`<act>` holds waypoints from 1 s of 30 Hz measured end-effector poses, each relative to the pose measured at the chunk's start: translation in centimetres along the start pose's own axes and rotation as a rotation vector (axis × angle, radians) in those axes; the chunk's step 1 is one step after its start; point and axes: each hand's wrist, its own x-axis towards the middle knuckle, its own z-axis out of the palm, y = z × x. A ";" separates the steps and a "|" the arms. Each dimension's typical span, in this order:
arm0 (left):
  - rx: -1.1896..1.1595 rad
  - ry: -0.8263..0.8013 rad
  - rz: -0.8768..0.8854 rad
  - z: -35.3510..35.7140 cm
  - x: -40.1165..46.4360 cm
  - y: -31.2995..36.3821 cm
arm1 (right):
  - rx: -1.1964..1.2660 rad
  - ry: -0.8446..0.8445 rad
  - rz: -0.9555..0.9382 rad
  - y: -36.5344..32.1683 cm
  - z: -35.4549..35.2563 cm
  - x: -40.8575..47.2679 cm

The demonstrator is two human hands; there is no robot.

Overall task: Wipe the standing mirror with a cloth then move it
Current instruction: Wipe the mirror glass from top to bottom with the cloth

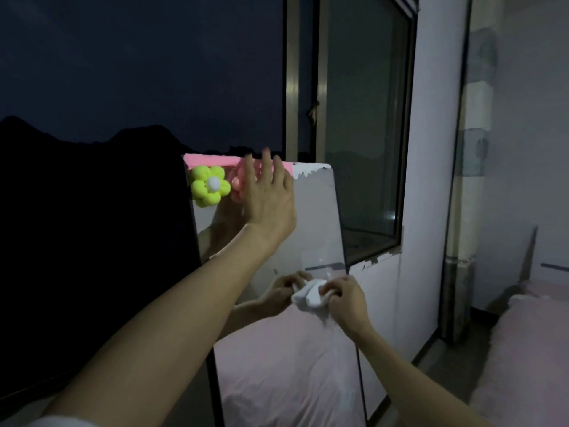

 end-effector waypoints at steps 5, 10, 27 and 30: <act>-0.007 -0.031 -0.063 -0.1 1.9 0.7 | 0.108 0.142 -0.185 -3.9 -1.3 4.9; 0.004 -0.047 -0.098 -0.3 2.7 0.8 | 0.047 0.062 -0.080 0.5 0.3 4.8; -0.045 -0.012 -0.067 0.0 4.4 1.0 | 0.013 0.111 0.271 0.3 -0.6 7.3; -0.037 -0.026 -0.063 0.5 4.9 1.1 | -0.135 0.150 0.336 1.2 -0.9 7.2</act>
